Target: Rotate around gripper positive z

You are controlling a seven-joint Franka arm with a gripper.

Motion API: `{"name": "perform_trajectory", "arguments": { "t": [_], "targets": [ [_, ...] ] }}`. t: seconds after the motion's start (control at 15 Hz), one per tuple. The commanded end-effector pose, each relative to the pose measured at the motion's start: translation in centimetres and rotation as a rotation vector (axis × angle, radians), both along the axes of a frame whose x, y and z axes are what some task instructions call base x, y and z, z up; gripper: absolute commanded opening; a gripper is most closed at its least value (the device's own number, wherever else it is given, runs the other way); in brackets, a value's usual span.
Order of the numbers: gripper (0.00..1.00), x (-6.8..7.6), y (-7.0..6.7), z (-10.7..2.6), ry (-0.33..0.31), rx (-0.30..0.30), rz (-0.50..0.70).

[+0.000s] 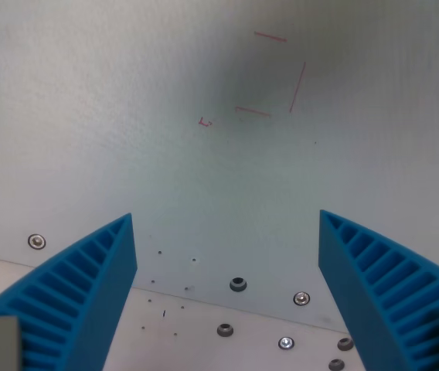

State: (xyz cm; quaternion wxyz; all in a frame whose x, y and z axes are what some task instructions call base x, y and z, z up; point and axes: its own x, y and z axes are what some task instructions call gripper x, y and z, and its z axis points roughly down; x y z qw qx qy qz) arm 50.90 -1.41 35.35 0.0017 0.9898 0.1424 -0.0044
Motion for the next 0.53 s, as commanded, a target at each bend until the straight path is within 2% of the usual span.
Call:
{"name": "perform_trajectory", "arguments": {
  "t": [0.07,0.53],
  "targets": [
    [1.00,-0.02,-0.01,0.17,-0.004,0.000,-0.012],
    [1.00,-0.02,-0.01,0.17,-0.004,-0.001,-0.094]
  ]
}}
